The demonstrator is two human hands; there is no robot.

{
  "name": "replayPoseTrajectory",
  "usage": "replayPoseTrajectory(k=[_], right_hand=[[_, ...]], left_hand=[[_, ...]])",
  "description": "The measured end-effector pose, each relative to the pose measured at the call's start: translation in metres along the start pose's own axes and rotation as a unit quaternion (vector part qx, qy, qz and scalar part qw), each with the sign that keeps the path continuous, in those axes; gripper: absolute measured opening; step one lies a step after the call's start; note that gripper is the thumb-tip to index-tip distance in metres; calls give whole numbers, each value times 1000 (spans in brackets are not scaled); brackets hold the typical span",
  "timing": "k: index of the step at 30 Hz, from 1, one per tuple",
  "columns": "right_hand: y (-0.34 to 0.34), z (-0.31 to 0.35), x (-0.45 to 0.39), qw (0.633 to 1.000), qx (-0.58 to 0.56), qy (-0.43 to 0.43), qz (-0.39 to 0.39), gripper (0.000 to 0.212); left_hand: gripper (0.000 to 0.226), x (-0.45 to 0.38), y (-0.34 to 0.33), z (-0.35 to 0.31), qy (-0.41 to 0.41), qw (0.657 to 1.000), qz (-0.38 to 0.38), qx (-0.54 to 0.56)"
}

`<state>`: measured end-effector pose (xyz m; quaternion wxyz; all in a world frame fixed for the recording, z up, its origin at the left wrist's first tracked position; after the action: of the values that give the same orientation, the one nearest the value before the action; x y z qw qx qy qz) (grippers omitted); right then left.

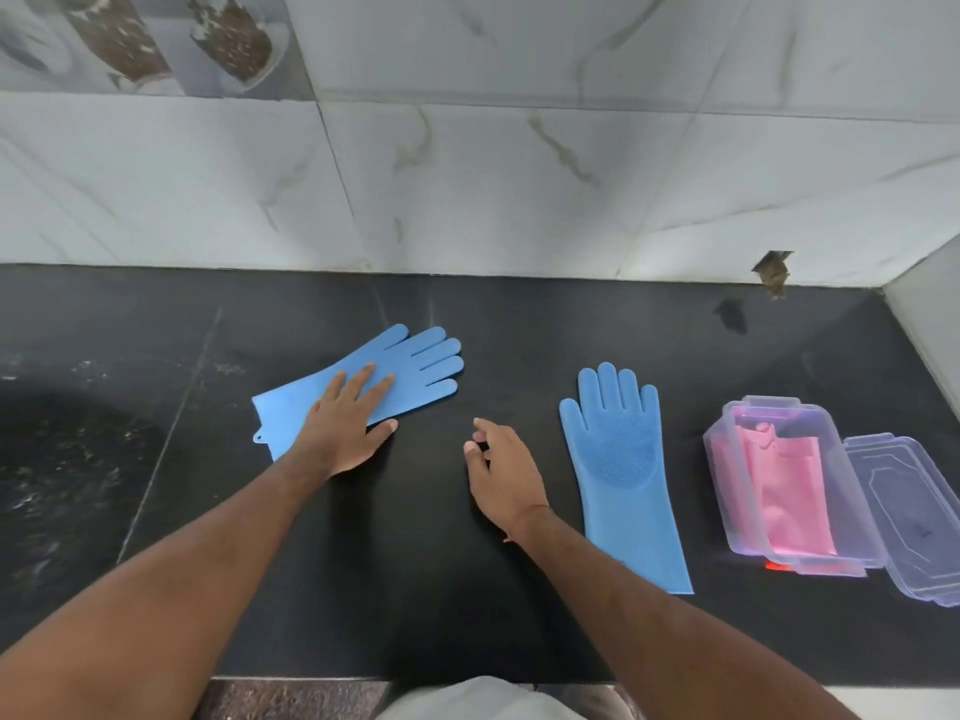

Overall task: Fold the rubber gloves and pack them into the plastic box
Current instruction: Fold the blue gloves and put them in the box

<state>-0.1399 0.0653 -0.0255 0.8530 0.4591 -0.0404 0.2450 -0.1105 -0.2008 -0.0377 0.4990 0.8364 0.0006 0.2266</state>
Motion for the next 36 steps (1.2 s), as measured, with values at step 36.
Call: replayPoseTrajectory(k=[36], right_hand=[[47,-41,-21,971,-158,-176,-47,62]], left_hand=[[28,13,-42,-117,92,889,43,447]])
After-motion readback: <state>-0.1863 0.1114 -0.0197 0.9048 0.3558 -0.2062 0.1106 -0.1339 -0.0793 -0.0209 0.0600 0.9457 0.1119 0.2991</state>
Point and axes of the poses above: each hand's wrist, its own x-axis away from the middle knuckle, its own y-axis out of the back of the hand, z = x × y, the point moved 2 cm from there along -x, towards the middle knuckle, and after that the axes turned 12 degrees about x, right-handed, at the moved point
